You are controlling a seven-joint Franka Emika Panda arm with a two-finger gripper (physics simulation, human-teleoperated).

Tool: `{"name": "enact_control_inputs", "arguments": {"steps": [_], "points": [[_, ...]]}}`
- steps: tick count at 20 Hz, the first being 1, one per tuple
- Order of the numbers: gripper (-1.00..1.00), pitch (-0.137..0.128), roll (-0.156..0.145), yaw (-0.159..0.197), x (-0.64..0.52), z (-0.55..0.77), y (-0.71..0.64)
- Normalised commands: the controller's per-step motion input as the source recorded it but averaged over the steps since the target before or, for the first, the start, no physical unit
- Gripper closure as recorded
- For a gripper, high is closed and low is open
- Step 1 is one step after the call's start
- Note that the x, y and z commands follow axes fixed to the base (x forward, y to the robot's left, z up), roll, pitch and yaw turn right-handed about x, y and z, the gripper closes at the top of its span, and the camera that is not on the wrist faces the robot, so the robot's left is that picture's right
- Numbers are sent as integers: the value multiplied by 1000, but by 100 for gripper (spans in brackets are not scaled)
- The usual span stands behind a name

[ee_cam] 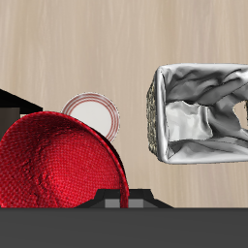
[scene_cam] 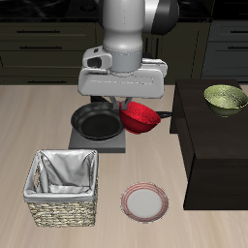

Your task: Place the red bowl on the plate

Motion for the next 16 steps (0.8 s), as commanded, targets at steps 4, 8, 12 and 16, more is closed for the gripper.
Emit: {"name": "enact_control_inputs", "arguments": {"steps": [4, 8, 12, 16], "points": [[100, 6, -29, -15, 259, 51, -2], [100, -25, -30, -20, 314, 134, 67], [100, -1, -20, -2, 258, -39, 102], [100, 26, 10, -23, 170, -98, 139]]}}
